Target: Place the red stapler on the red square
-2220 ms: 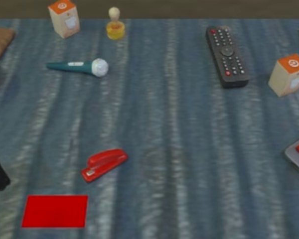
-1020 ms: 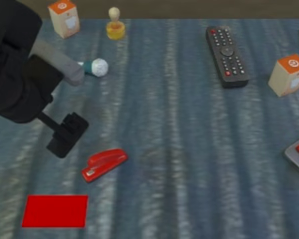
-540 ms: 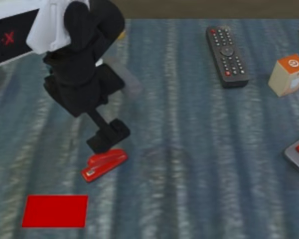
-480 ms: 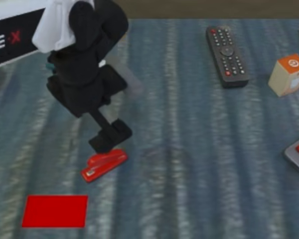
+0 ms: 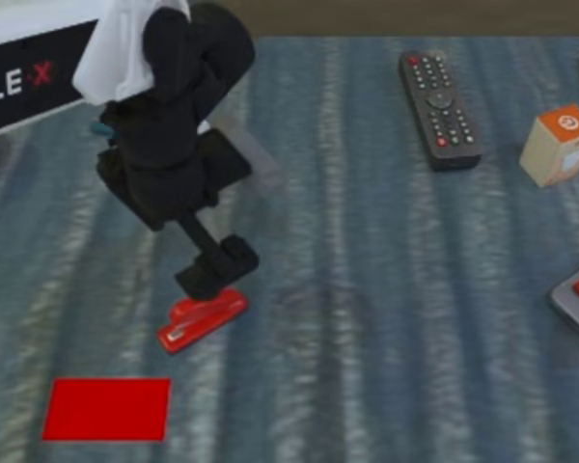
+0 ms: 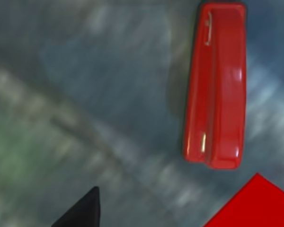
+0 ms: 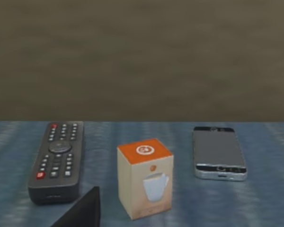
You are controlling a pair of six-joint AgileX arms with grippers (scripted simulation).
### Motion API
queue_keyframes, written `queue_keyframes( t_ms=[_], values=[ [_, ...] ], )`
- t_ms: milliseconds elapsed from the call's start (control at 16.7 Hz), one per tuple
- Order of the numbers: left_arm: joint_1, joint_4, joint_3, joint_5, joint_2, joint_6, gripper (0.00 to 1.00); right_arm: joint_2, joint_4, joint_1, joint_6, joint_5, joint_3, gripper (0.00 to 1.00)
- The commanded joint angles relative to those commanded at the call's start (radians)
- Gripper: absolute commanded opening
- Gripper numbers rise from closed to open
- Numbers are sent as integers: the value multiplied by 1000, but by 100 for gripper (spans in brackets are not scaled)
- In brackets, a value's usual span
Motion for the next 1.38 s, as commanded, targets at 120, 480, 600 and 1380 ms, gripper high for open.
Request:
queue_keyframes(
  t_ms=[120,480,600,1380],
  values=[
    [-1,58,-42,0,18,2,100,0,0,0,0,0,0,100],
    [1,325,-210,1,109,5,100,0,0,0,0,0,0,100],
    [1,350,-229,1,120,5,100,0,0,0,0,0,0,100],
    [1,350,-229,1,120,5,25,0,0,0,0,0,0,100]
  ],
)
